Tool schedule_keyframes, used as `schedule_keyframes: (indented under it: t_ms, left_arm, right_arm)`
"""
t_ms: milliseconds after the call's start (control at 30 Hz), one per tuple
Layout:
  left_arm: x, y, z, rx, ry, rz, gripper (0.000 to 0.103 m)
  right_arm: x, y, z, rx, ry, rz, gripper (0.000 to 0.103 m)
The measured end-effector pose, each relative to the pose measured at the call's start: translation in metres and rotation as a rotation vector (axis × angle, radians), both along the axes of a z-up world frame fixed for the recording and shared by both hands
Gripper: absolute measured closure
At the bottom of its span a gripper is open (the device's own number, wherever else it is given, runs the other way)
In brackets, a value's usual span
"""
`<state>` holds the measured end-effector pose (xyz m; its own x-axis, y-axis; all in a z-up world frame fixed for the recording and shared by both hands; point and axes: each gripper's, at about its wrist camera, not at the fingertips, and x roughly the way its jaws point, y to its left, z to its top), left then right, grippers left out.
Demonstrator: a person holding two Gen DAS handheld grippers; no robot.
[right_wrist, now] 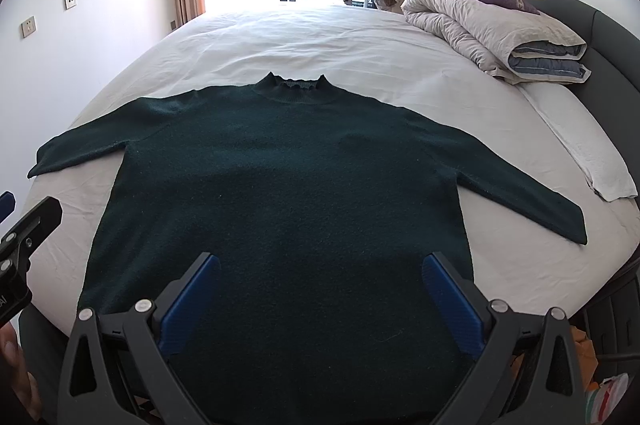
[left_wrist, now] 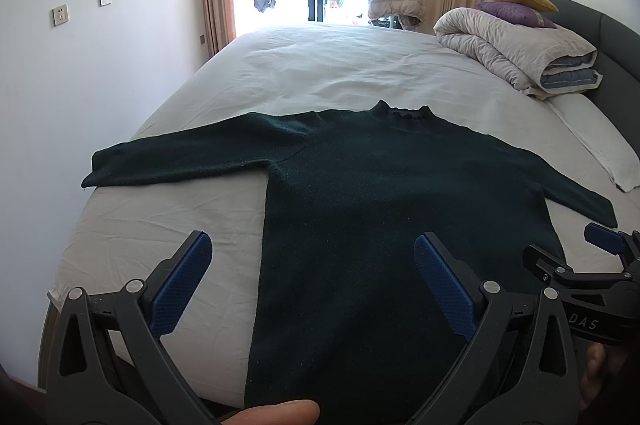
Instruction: Fold small clothes
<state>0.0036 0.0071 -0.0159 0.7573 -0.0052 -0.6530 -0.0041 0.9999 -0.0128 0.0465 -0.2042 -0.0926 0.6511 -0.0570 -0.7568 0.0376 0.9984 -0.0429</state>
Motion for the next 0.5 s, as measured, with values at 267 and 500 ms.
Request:
schedule_keyframes:
  t_ms: [267,500]
  left_arm:
    - [0.0004,0.0004,-0.0015,0.001,0.001,0.001,0.0]
    - [0.0005,0.0001,0.0001,-0.001,0.003,0.001,0.0]
  right_arm:
    - [0.0003,0.0012,-0.0005,-0.003,0.001,0.001,0.0]
    - [0.0005,0.0016,-0.0006,-0.004,0.002,0.001,0.0]
